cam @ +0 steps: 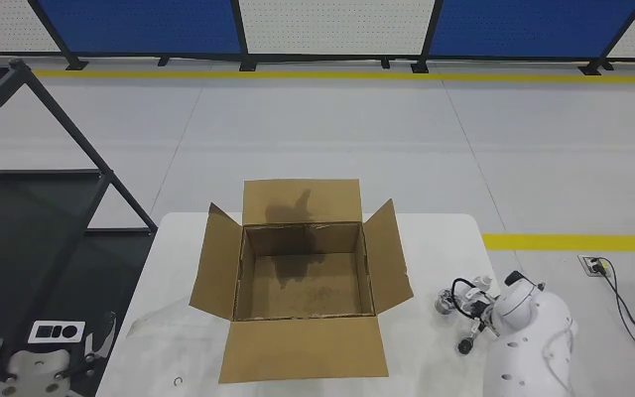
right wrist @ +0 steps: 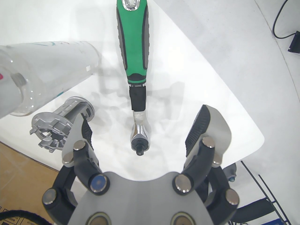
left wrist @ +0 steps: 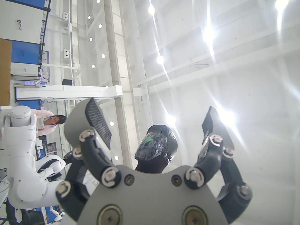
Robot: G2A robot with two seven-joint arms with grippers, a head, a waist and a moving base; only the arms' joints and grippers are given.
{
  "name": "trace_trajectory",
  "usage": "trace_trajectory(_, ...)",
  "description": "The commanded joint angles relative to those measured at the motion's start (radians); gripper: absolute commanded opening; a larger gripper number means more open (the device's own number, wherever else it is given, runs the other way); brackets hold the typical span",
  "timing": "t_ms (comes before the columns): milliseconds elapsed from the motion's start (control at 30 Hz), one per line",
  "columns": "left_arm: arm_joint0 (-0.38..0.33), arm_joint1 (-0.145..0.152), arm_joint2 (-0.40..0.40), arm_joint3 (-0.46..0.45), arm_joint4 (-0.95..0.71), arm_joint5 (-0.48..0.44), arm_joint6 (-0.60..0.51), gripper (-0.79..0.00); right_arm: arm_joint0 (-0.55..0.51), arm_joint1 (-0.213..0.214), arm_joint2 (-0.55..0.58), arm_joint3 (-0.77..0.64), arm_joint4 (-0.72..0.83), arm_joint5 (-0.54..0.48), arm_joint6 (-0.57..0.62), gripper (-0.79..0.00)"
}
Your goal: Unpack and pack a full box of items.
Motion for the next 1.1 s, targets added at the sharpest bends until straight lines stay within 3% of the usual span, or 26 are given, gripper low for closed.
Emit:
trace_trajectory(0, 0.0, 0.0, 0.0, 0.0, 0.0, 0.0, 0.0, 0.0, 0.002, 0.003, -0.003, 0.013, -0.002, -0.001, -0.008, -0.135)
trace_trajectory(133, 0.0, 0.0, 0.0, 0.0, 0.0, 0.0, 0.0, 0.0, 0.015, 0.012, -0.004, 0.049, -0.009, 0.008, -0.016, -0.28)
trace_trajectory(200, 0.0, 0.0, 0.0, 0.0, 0.0, 0.0, 0.0, 0.0, 0.022, 0.017, -0.001, 0.066, -0.01, 0.011, -0.024, -0.397)
trace_trajectory(867, 0.0, 0.0, 0.0, 0.0, 0.0, 0.0, 0.0, 0.0, 0.04, 0.06, 0.011, 0.141, 0.059, -0.005, -0.073, -0.44)
trace_trajectory(1067, 0.0, 0.0, 0.0, 0.0, 0.0, 0.0, 0.0, 0.0, 0.04, 0.069, 0.0, 0.152, 0.068, 0.005, -0.07, -0.496)
